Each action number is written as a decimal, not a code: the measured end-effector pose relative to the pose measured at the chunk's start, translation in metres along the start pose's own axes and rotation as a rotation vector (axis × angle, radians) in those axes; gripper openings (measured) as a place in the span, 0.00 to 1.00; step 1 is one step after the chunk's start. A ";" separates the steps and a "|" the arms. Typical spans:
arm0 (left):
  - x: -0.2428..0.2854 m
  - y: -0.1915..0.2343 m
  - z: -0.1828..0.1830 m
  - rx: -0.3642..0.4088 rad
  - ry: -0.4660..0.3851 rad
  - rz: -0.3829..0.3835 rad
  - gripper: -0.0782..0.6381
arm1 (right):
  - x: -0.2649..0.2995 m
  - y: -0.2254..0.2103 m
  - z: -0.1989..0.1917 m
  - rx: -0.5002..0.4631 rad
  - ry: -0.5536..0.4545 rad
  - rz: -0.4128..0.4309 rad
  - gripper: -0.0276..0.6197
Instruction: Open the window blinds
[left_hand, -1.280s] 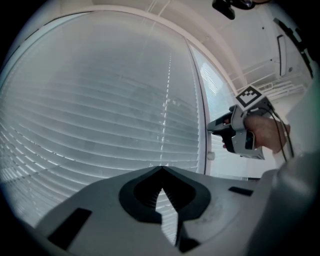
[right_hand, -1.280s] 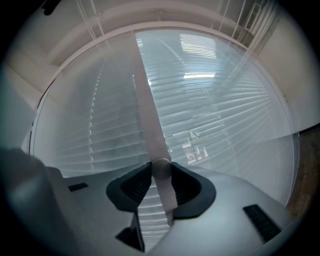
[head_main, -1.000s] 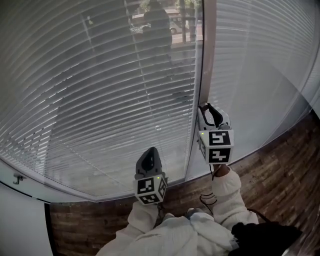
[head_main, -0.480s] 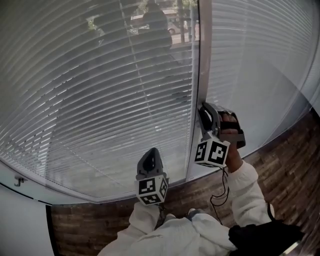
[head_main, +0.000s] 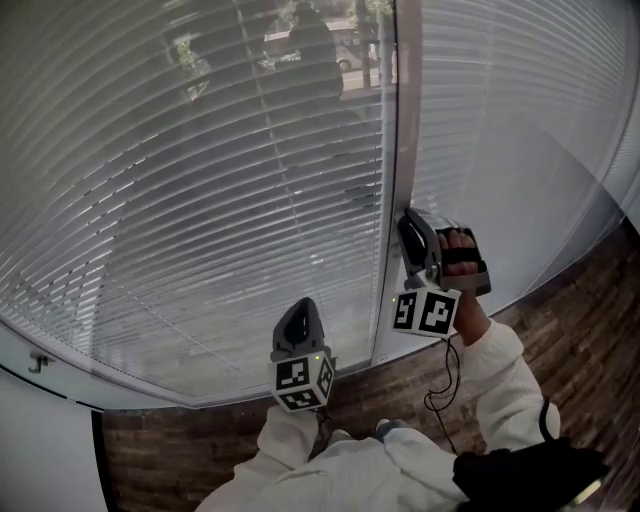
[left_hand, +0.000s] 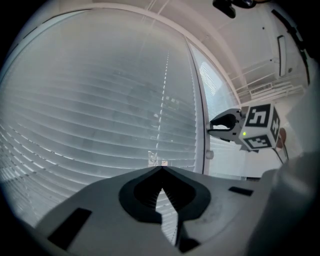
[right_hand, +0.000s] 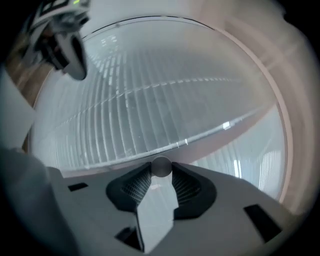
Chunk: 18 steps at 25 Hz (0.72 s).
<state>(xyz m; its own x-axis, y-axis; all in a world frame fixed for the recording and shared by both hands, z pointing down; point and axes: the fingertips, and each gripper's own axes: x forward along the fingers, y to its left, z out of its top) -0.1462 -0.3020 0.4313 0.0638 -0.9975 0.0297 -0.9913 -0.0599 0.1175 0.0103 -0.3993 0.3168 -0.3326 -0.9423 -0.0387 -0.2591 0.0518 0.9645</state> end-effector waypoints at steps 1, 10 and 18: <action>0.001 0.000 0.001 0.001 -0.001 0.000 0.11 | 0.000 -0.001 -0.002 0.141 0.011 0.005 0.25; 0.006 -0.005 -0.003 -0.001 0.010 -0.019 0.11 | 0.000 0.011 -0.013 1.612 -0.038 0.240 0.25; 0.010 -0.006 -0.008 -0.006 0.026 -0.034 0.11 | 0.005 -0.009 -0.015 2.268 -0.134 0.200 0.25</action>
<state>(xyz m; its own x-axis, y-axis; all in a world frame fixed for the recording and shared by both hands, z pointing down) -0.1382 -0.3117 0.4390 0.1000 -0.9937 0.0510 -0.9878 -0.0931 0.1247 0.0244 -0.4095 0.3123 -0.4894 -0.8642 -0.1164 -0.4546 0.3667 -0.8117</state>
